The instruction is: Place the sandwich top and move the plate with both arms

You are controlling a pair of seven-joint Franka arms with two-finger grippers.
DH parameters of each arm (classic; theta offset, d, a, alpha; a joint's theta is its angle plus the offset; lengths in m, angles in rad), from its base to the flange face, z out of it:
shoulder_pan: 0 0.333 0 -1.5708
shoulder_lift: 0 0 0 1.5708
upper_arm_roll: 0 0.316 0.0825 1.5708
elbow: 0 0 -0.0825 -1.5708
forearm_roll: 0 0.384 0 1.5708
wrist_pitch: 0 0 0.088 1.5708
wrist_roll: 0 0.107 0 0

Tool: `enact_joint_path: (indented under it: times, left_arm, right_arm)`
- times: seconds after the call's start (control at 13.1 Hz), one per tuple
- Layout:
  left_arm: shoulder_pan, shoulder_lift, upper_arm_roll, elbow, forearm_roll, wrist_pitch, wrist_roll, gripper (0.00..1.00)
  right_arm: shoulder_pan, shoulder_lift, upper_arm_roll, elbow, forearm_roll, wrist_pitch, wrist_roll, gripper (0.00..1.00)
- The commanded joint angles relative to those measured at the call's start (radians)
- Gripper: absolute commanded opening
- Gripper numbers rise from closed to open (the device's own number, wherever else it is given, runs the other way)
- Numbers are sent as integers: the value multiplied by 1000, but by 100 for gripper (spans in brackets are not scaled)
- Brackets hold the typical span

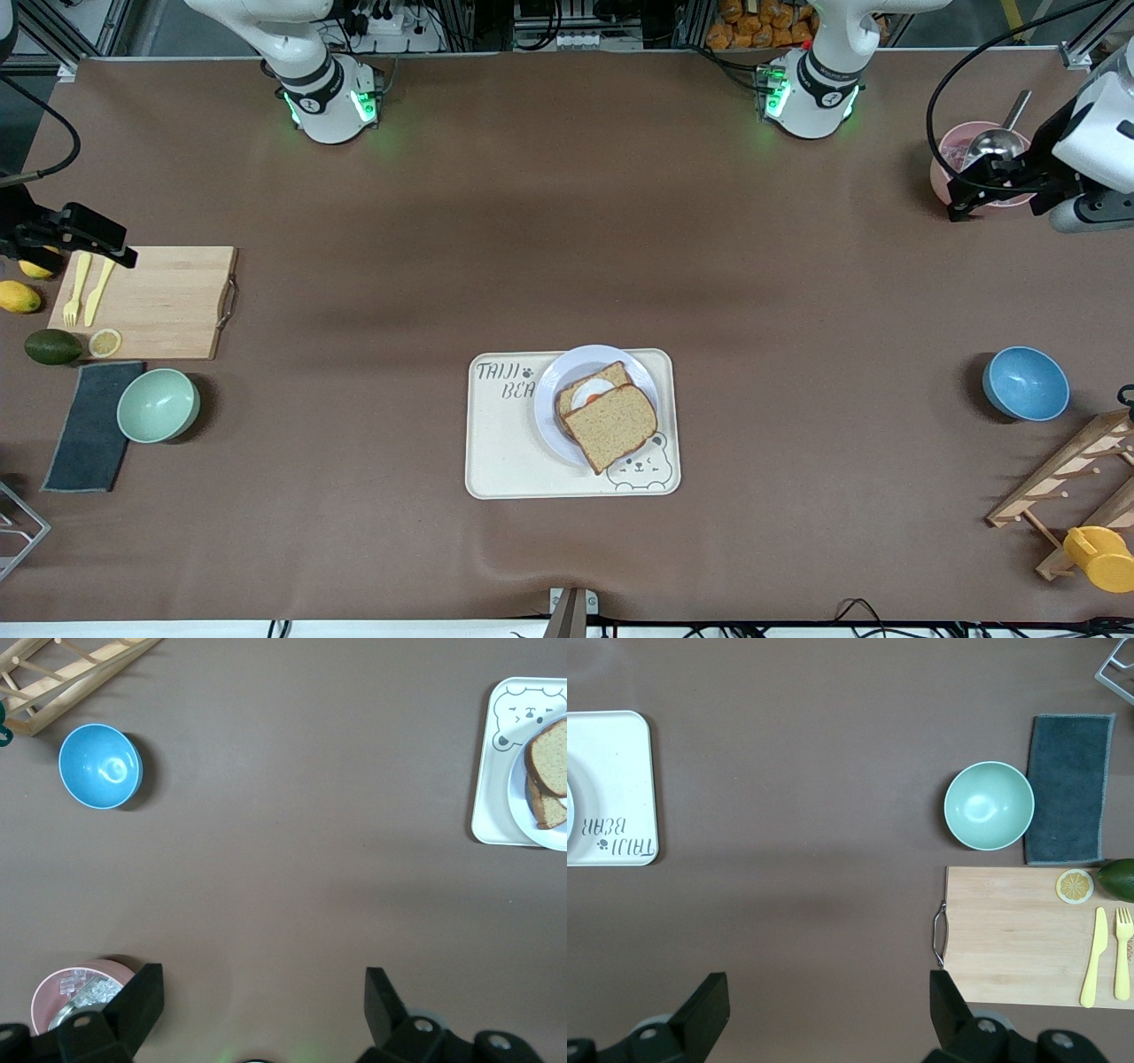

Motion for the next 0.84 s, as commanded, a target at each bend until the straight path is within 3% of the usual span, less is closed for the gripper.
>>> enact_joint_path:
  times: [0.0,0.76]
  left_arm:
    - [-9,-28,9,-21,-20,12,4,100]
    - [-11,-31,49,-23,-46,10,61,100]
  right_arm:
    - [-23,2,14,7,17,-6,11,100]
    - [-25,2,14,10,15,-6,8,100]
